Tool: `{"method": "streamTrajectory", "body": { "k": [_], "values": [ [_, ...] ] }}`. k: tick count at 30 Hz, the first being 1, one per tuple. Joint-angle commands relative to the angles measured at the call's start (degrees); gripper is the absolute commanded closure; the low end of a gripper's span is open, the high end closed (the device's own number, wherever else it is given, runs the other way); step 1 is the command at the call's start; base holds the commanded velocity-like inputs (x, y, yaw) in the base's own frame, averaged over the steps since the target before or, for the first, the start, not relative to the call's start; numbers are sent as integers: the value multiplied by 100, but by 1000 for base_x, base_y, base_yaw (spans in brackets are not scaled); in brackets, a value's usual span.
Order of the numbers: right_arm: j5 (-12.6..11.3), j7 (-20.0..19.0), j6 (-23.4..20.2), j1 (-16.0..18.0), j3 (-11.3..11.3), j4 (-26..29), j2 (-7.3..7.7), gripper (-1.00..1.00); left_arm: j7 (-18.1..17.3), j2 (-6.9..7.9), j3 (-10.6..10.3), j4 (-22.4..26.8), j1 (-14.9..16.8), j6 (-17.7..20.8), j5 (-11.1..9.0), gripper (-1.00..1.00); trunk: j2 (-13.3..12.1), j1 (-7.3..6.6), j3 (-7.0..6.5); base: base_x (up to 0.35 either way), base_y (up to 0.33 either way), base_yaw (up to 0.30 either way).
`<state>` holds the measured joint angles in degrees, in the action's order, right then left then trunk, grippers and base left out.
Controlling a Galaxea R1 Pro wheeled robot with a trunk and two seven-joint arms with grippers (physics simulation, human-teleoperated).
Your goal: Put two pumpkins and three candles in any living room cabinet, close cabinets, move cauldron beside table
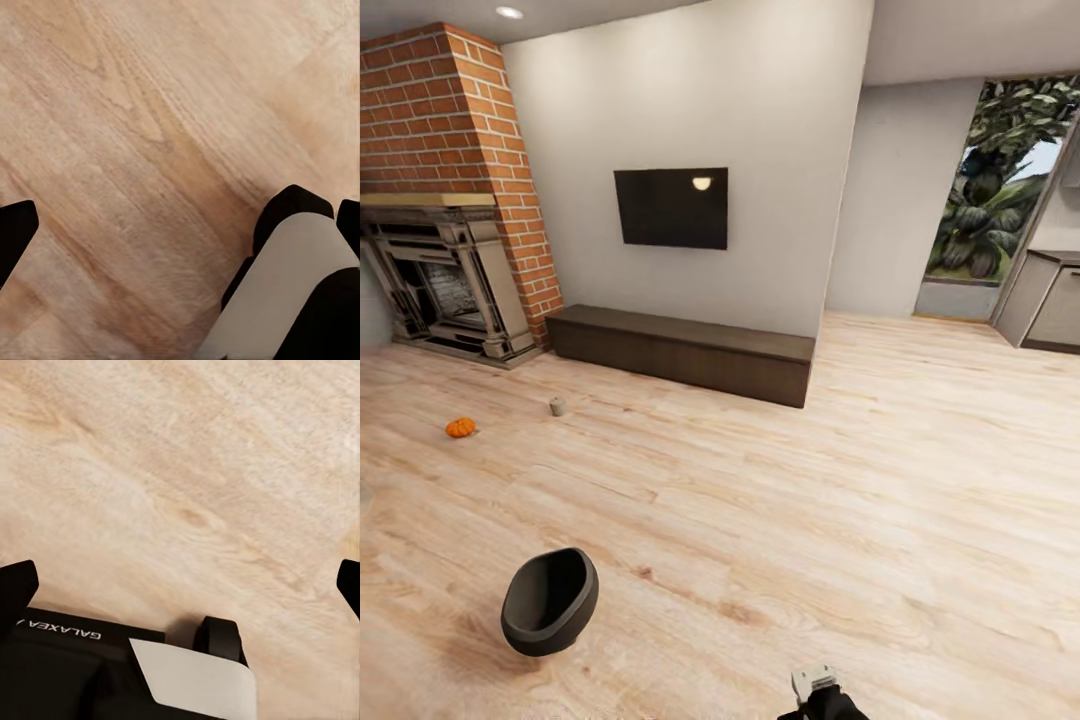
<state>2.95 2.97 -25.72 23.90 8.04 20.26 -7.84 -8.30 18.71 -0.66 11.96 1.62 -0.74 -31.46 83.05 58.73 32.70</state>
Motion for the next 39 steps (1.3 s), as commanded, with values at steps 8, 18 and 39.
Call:
{"method": "streamTrajectory", "body": {
  "k": [8, 18, 39],
  "values": [
    [21, -9, 122, 1, 54, -56, -5, -100, -22, -20, -18, -141, 5, -144, -22, -100, 3, 0, 52, 99, 68, 226],
    [21, -15, 137, 1, 66, -161, -7, -100, 3, -34, -71, -167, 5, -163, -19, -100, 3, 0, 109, 232, 205, 229],
    [21, -15, 138, 1, 66, -163, -7, -100, 33, -52, -218, -171, 5, -188, -10, -100, 3, 0, 227, 216, 217, 230]
  ]
}}
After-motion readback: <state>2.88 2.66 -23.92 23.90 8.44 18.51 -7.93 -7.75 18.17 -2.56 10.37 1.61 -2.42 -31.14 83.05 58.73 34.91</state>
